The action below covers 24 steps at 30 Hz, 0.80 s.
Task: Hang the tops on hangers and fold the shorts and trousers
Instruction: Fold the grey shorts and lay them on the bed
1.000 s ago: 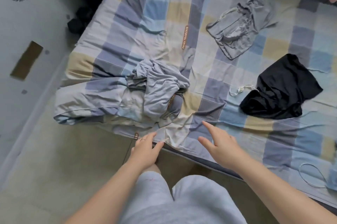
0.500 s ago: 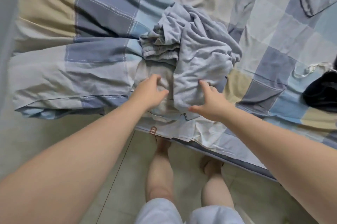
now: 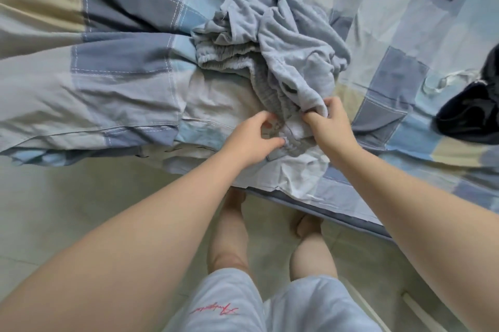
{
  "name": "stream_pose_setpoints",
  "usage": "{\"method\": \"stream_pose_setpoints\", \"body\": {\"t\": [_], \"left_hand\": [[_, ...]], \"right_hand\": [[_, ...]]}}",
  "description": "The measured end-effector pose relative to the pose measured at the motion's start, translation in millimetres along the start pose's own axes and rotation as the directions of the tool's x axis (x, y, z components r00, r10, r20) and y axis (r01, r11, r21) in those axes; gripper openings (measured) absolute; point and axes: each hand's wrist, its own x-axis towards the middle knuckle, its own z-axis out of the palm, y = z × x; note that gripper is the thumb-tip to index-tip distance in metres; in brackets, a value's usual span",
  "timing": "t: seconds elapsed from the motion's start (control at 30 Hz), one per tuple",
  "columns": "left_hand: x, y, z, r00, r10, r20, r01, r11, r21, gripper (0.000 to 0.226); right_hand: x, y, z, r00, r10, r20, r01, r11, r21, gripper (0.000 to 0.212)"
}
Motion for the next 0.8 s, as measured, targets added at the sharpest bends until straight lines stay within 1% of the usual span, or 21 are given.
{"method": "stream_pose_setpoints", "body": {"t": [0.07, 0.13, 0.17, 0.2, 0.27, 0.33, 0.43, 0.5, 0.53, 0.6, 0.7, 0.8], "left_hand": [[-19.8, 18.1, 1.7, 0.997, 0.056, 0.055, -0.053, 0.998, -0.042, 0.055], [-41.9, 39.1, 2.0, 0.988, 0.096, 0.118, -0.093, 0.995, -0.037, 0.068], [-52.5, 50.2, 1.7, 0.984, 0.114, 0.14, -0.112, 0.994, -0.018, 0.072], [-63.8, 61.9, 1.8, 0.98, 0.135, 0.147, -0.137, 0.991, 0.007, 0.071], [-87.2, 88.1, 1.3, 0.972, 0.196, 0.131, -0.201, 0.979, 0.028, 0.061], [-110.3, 115.0, 1.5, 0.959, 0.268, 0.096, -0.271, 0.962, 0.017, 0.055], [-144.7, 155.4, 7.6, 0.934, 0.357, 0.001, -0.356, 0.932, 0.073, 0.048], [-167.4, 182.6, 15.9, 0.903, 0.427, -0.053, -0.424, 0.904, 0.06, 0.032], [-179.3, 196.6, 20.9, 0.887, 0.455, -0.077, -0.456, 0.89, 0.008, 0.024], [-203.2, 226.3, 30.8, 0.886, 0.452, -0.106, -0.463, 0.876, -0.137, 0.014], [-231.0, 269.1, 46.9, 0.895, 0.426, -0.132, -0.445, 0.832, -0.332, 0.017], [-253.6, 314.1, 65.8, 0.886, 0.423, -0.19, -0.462, 0.779, -0.423, 0.02]], "right_hand": [[-25.0, -8.3, -20.3, 0.998, 0.062, 0.005, -0.062, 0.988, 0.138, 0.013], [-52.7, -17.5, -41.7, 0.989, 0.146, 0.018, -0.146, 0.954, 0.261, 0.009], [-66.5, -22.4, -52.2, 0.982, 0.185, 0.038, -0.187, 0.926, 0.329, 0.011], [-80.8, -27.5, -62.4, 0.974, 0.216, 0.068, -0.225, 0.887, 0.403, 0.015], [-108.7, -39.3, -83.0, 0.96, 0.249, 0.13, -0.28, 0.801, 0.53, 0.021], [-135.4, -50.9, -104.1, 0.955, 0.253, 0.153, -0.293, 0.752, 0.591, 0.024], [-172.7, -66.1, -140.0, 0.962, 0.218, 0.168, -0.274, 0.732, 0.624, 0.027], [-195.7, -75.3, -168.3, 0.967, 0.172, 0.19, -0.254, 0.726, 0.639, 0.028], [-206.1, -79.7, -184.1, 0.97, 0.14, 0.197, -0.236, 0.724, 0.648, 0.027], [-224.0, -86.0, -218.3, 0.98, 0.076, 0.183, -0.179, 0.733, 0.656, 0.025], [-250.0, -87.6, -272.5, 0.988, -0.016, 0.151, -0.086, 0.759, 0.645, 0.027], [-272.5, -75.4, -324.6, 0.979, -0.164, 0.12, 0.045, 0.751, 0.659, 0.03]]}}
